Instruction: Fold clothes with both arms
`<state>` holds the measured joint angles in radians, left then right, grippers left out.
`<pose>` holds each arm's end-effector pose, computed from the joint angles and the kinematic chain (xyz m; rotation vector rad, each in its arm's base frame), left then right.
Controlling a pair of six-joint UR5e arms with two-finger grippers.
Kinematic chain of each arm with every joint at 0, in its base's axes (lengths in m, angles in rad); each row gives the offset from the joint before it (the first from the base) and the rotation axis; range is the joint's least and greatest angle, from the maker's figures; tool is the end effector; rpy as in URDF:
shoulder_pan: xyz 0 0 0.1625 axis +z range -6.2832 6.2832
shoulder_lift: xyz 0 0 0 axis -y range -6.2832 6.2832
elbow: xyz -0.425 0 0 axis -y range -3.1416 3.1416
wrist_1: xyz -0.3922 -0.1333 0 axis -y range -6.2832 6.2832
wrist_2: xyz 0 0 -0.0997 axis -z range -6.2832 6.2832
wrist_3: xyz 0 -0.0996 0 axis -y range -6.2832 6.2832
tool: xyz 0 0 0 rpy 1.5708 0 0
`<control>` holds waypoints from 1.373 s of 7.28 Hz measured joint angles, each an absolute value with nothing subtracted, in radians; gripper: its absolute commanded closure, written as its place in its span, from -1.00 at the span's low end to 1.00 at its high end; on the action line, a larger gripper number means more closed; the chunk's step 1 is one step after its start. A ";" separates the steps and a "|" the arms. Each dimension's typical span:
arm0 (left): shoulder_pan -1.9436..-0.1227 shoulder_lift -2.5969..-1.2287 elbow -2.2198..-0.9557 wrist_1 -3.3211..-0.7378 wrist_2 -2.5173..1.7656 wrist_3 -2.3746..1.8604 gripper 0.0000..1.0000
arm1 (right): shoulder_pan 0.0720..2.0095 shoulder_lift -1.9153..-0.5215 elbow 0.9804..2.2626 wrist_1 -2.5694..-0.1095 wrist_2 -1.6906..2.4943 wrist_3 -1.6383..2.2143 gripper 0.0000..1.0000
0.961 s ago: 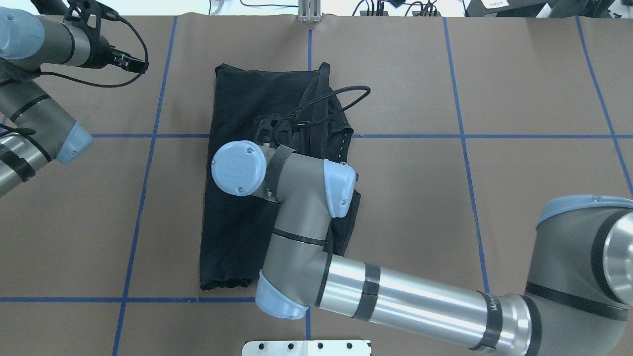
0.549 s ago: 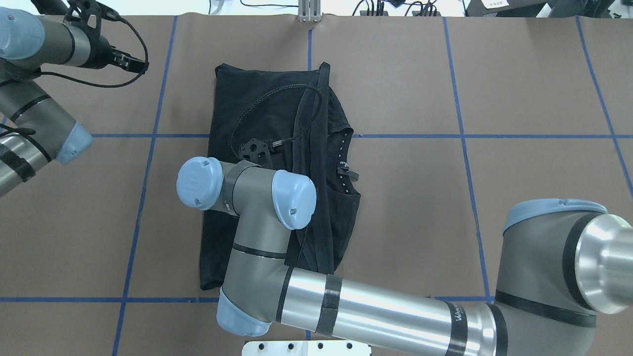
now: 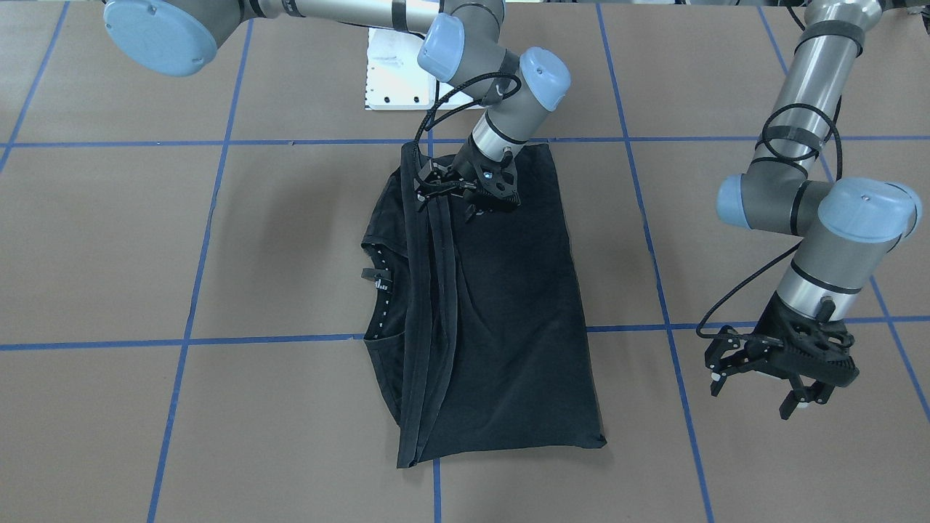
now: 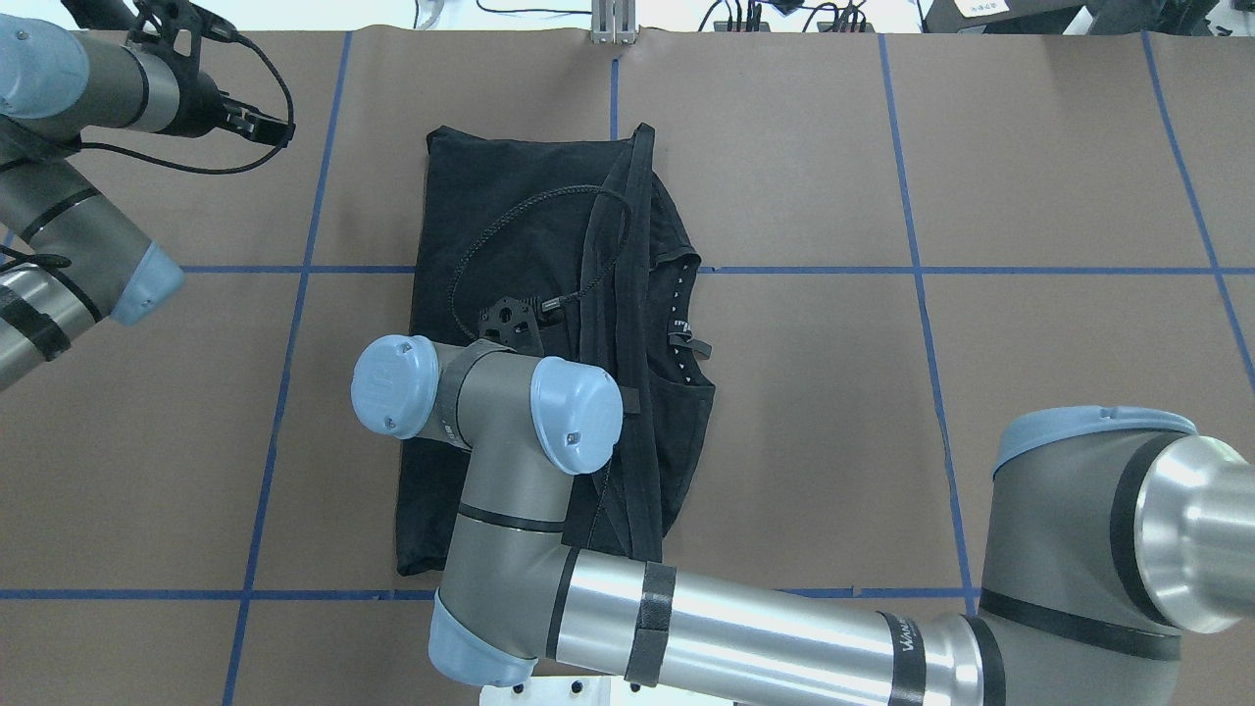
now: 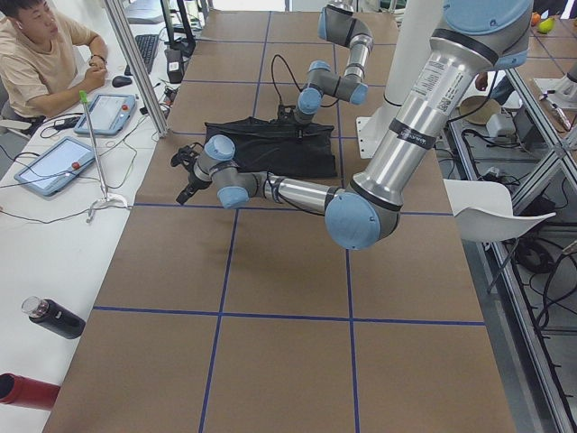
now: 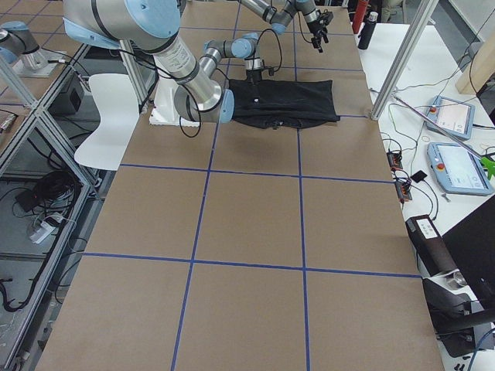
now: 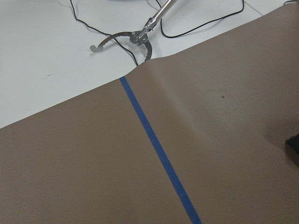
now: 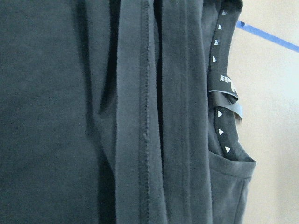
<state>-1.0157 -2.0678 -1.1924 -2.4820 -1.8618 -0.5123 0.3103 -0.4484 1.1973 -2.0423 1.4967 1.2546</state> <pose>0.2932 -0.6715 0.4533 0.7459 0.7484 0.1885 -0.7125 -0.3762 0.1480 0.1555 -0.2411 0.0044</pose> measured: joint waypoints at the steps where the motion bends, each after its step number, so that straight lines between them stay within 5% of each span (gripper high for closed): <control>1: -1.016 -2.068 -1.192 -2.482 -1.861 -0.512 -1.00 | 0.310 -0.457 1.199 -2.060 1.494 1.244 -1.00; 3: -1.012 -2.068 -1.190 -2.482 -1.861 -0.512 -1.00 | 0.319 -0.492 1.234 -2.104 1.481 1.197 -1.00; 7: -1.009 -2.069 -1.191 -2.482 -1.861 -0.514 -1.00 | 0.355 -0.773 1.597 -2.219 1.458 1.124 -1.00; 10: -1.008 -2.069 -1.192 -2.482 -1.862 -0.519 -1.00 | 0.358 -0.840 1.713 -2.205 1.451 1.131 -1.00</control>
<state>-1.0081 -2.0693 -1.1918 -2.4820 -1.8618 -0.5191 0.3579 -0.8395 1.7134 -2.2050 1.4508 1.1314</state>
